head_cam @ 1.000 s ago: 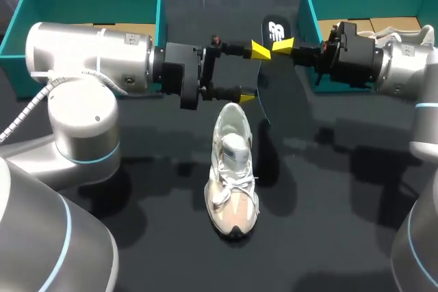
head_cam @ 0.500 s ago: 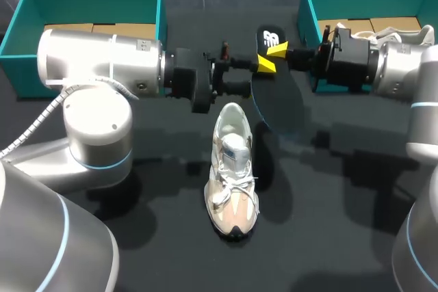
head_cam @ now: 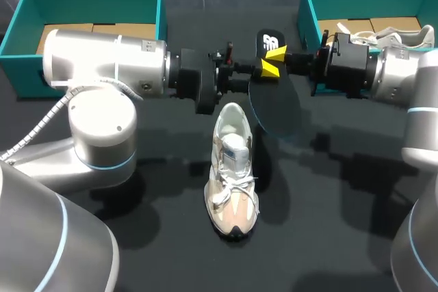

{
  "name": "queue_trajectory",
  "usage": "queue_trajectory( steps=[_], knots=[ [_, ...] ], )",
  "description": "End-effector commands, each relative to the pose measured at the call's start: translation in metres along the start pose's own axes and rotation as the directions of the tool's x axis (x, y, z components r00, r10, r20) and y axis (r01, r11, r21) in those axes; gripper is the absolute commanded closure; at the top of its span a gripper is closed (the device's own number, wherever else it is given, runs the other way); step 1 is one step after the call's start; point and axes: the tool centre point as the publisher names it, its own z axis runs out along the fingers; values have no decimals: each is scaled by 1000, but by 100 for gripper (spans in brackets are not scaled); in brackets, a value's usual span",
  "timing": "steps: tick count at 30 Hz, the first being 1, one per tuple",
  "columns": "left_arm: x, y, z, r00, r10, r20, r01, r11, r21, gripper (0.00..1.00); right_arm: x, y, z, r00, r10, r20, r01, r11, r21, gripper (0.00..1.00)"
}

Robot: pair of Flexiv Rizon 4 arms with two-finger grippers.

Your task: Take the shoe out of the shoebox, open the shoe tongue, remove and reinsert the insole, then place the shoe into the shoebox

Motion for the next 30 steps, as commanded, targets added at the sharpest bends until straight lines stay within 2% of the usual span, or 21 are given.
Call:
queue_trajectory(
  steps=[1,5,6,12,13,14,15,16,23,30],
  knots=[
    [1,-2,2,1000,1,-4,-1,1000,-4,76,0,0,0,1000,0,5,0,1000,3,100],
    [2,-3,1,1000,2,-5,-2,1000,-2,86,0,-1,0,1000,4,6,-4,1000,4,100],
    [2,-3,1,1000,2,-5,-2,1000,-2,99,0,-1,0,1000,5,7,-5,1000,4,100],
    [2,-6,-2,1000,6,-1,-6,1000,-3,100,-1,-2,1,1000,11,1,-11,1000,2,100],
    [2,-6,-3,1000,7,0,-7,1000,-4,100,-1,-2,1,1000,9,-4,-9,1000,1,95],
    [1,-6,-5,1000,9,0,-9,1000,-9,100,-1,-2,1,1000,6,-10,-6,1000,0,73],
    [1,-5,-8,1000,9,0,-9,1000,-10,100,-1,-2,1,1000,6,-11,-6,1000,0,16],
    [1,-5,-11,1000,6,0,-6,1000,-12,100,0,-2,0,1000,2,-14,-2,1000,-1,0],
    [-2,-2,-40,999,-35,4,35,999,-25,100,2,-7,-18,999,-26,-40,25,1000,-13,0],
    [-4,-1,-64,982,-187,10,187,982,14,100,5,-10,-36,998,-43,-40,42,999,-19,0]
  ],
)
